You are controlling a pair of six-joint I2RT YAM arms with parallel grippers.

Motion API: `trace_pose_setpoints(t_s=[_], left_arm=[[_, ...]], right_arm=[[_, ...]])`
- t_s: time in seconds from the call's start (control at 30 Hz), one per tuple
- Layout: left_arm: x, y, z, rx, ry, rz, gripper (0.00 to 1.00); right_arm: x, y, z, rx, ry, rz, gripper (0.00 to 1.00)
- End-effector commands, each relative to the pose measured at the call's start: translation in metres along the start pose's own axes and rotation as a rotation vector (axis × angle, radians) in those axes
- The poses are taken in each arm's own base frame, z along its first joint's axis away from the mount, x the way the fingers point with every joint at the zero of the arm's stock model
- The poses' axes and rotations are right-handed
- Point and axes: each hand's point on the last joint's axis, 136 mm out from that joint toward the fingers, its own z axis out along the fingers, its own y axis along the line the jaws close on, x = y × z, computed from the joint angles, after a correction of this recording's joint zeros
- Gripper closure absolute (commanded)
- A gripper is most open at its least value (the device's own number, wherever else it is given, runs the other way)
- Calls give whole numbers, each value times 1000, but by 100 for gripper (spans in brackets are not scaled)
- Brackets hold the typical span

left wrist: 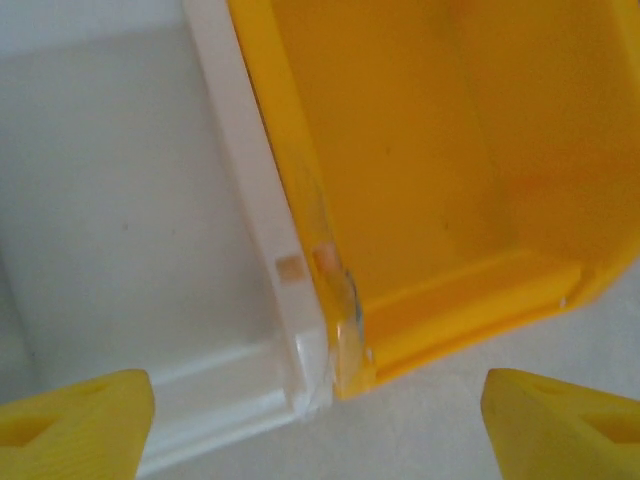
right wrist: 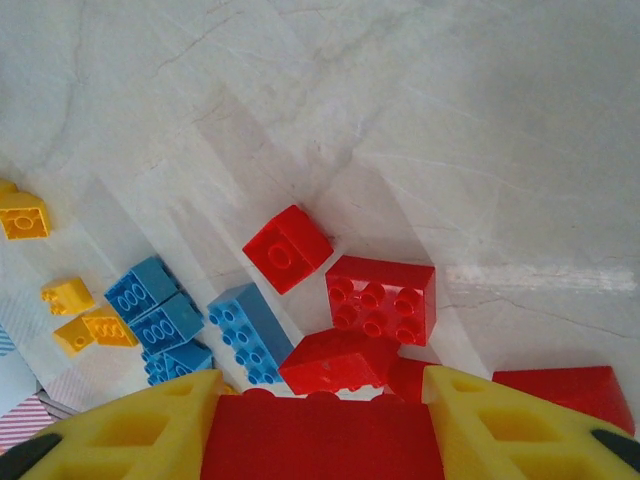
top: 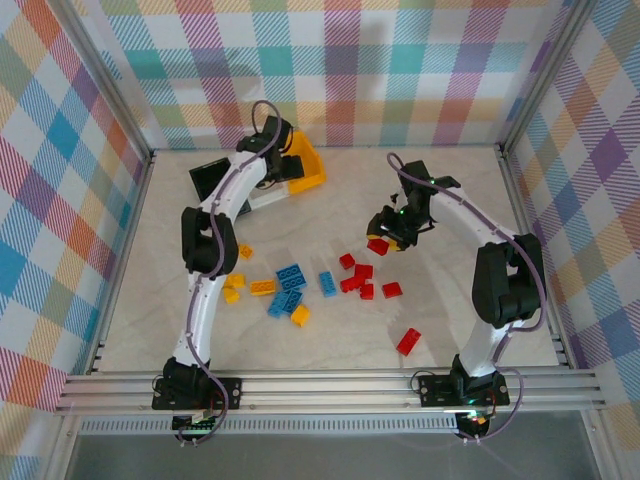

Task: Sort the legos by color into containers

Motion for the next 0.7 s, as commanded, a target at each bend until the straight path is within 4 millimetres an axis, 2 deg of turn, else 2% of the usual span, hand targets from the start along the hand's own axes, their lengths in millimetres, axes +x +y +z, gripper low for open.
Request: trace_pose_setpoints(t_s=[0.0, 0.1, 0.37, 0.43, 0.5, 0.67], left_arm=[[-10, 16, 5, -60, -18, -37, 19], [-8, 21, 21, -71, -9, -66, 24], [7, 16, 48, -45, 36, -91, 43], [12, 15, 52, -37, 55, -87, 57], [16, 11, 53, -28, 70, -78, 67], [29, -7, 48, -2, 99, -10, 75]], right_arm=[[5, 1, -2, -14, 37, -1, 51], [3, 2, 0, -19, 45, 5, 51], [-2, 7, -2, -26, 43, 9, 51], [-2, 7, -3, -26, 41, 8, 51], [-1, 7, -3, -24, 42, 7, 51], [2, 5, -5, -20, 37, 6, 52]])
